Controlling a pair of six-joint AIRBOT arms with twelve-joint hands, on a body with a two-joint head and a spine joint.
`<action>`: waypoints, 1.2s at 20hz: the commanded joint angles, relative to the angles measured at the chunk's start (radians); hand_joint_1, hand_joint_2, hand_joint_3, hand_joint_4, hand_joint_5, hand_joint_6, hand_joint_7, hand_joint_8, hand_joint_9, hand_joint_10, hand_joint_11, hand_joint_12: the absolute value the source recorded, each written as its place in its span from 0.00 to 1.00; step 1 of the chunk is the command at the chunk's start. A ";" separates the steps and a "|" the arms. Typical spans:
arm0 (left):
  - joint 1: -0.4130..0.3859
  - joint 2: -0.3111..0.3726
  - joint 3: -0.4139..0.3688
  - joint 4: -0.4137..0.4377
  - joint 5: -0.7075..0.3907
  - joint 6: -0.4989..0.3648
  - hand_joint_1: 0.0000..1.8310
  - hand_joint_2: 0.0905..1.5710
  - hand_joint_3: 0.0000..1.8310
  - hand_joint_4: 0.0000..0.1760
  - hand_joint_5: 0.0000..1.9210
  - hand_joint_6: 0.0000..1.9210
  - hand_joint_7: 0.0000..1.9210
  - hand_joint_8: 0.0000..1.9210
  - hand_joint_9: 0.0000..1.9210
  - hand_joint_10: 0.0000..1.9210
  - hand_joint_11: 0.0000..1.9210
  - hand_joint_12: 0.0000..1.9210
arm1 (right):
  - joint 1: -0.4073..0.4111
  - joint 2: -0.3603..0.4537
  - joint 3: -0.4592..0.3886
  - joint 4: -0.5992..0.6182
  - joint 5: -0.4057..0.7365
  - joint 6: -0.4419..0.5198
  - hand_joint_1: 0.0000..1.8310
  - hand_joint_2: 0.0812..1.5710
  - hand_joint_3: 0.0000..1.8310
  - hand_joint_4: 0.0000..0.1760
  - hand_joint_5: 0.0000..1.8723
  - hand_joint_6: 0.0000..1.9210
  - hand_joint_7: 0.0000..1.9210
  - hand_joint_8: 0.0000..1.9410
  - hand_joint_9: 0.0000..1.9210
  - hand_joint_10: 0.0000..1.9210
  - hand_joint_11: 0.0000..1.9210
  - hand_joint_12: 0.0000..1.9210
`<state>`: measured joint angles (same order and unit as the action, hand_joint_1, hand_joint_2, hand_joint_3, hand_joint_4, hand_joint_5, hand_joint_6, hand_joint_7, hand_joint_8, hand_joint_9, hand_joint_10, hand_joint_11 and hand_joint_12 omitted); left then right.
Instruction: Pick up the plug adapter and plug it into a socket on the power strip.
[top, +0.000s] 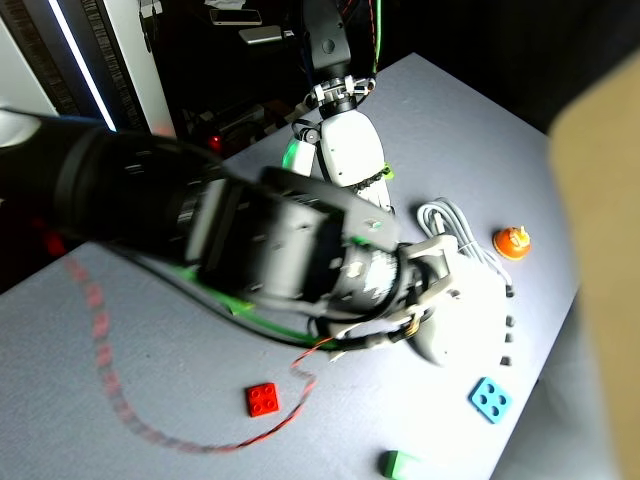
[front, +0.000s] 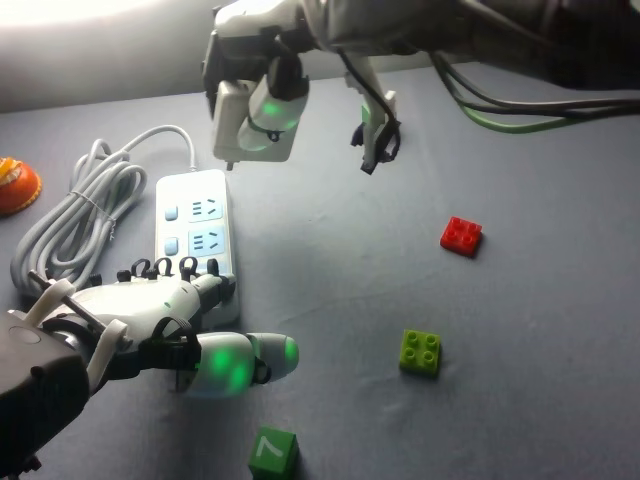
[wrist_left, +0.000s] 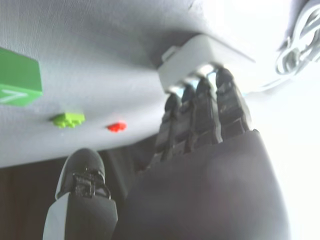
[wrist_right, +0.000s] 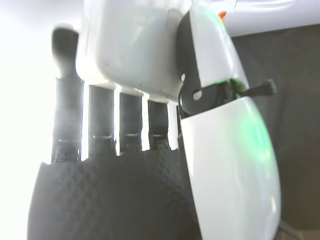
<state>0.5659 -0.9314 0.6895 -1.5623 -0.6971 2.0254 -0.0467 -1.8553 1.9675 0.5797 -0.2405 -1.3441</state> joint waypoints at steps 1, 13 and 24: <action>0.005 -0.002 0.006 0.014 -0.011 -0.004 0.00 0.72 0.00 0.00 0.05 0.01 0.04 0.01 0.02 0.00 0.01 0.01 | 0.035 -0.010 0.017 0.018 0.097 0.006 0.67 0.72 0.00 0.00 0.45 0.54 0.50 0.62 0.44 0.59 0.35 0.86; 0.016 0.001 0.007 0.013 -0.011 -0.009 0.00 0.72 0.00 0.00 0.04 0.00 0.03 0.00 0.01 0.00 0.00 0.00 | 0.012 -0.112 0.077 -0.155 0.105 0.098 0.68 0.72 0.00 0.00 0.47 0.51 0.50 0.63 0.42 0.62 0.32 0.88; 0.018 0.002 0.004 0.013 -0.012 -0.009 0.00 0.72 0.00 0.00 0.04 0.00 0.05 0.00 0.04 0.01 0.02 0.01 | 0.010 -0.115 0.064 -0.243 0.131 0.294 0.67 0.72 0.00 0.00 0.47 0.51 0.51 0.62 0.44 0.58 0.34 0.84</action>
<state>0.5785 -0.9310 0.6895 -1.5528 -0.6998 2.0197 -0.0509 -1.9720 2.0331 0.3195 -0.2314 -1.0565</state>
